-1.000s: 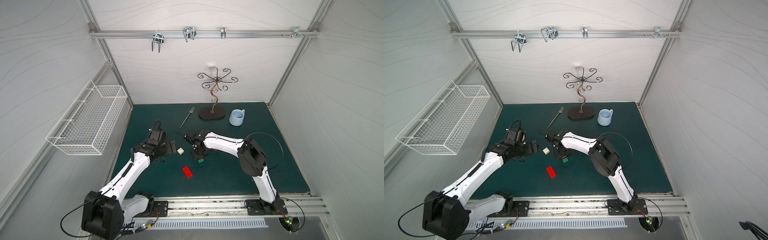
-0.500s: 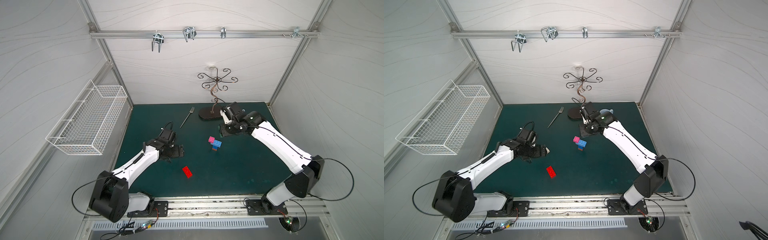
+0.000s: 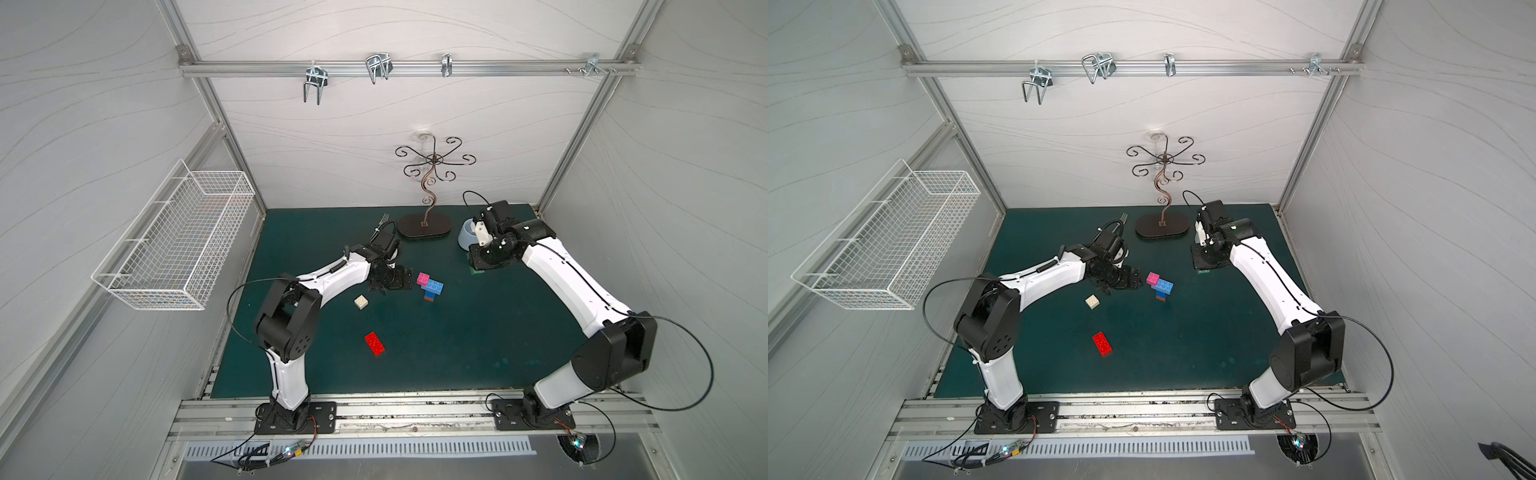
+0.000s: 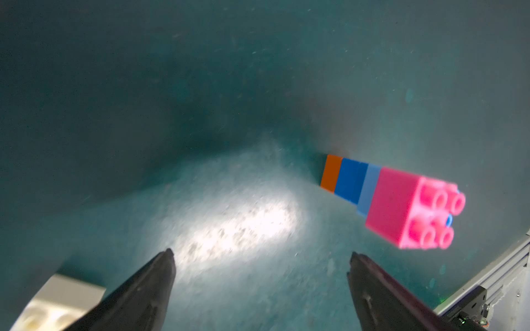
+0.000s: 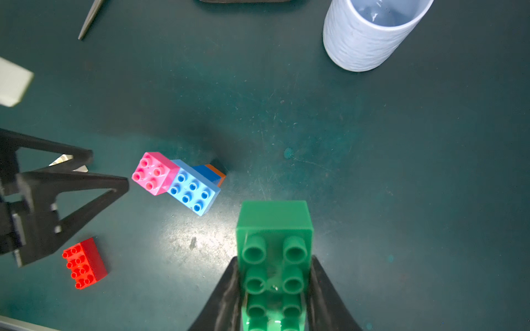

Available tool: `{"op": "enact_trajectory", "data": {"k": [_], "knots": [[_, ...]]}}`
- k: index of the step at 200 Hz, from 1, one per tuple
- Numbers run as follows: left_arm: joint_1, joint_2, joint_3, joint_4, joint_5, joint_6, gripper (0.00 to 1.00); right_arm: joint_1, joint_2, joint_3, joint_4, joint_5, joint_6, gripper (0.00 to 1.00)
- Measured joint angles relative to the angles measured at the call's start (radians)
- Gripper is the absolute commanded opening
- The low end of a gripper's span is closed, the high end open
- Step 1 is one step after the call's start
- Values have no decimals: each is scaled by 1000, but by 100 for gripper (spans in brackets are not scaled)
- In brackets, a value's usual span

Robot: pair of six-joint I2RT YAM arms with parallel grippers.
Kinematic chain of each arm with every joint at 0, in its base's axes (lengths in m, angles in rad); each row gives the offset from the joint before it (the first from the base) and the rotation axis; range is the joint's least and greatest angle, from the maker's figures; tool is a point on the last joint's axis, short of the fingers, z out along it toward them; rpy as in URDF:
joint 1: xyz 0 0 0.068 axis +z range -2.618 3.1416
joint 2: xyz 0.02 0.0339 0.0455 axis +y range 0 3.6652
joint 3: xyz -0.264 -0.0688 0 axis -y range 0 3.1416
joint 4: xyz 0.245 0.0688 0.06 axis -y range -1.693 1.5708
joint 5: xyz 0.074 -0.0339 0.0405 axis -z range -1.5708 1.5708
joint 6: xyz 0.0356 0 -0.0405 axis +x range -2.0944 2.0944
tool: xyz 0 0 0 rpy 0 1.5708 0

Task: Assemble a spoon with lego
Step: Adjust the lego brick at the center of the board.

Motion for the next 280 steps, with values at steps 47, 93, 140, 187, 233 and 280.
{"op": "enact_trajectory", "data": {"k": [47,93,140,187,233,280], "knots": [[-8,71,80,-29,11,13,99,-11,9,0,3,-22,-28,25],[-8,71,85,-57,0,14,99,-11,10,0,5,-66,-61,25],[-8,71,86,-50,-3,14,100,61,67,9,3,-72,-149,22],[-6,71,95,-51,0,17,100,114,153,47,-24,-80,-232,19],[13,54,58,-28,3,20,100,132,220,106,-61,-79,-309,21],[61,-58,-60,-22,5,36,100,174,291,135,-93,-70,-385,20]]}}
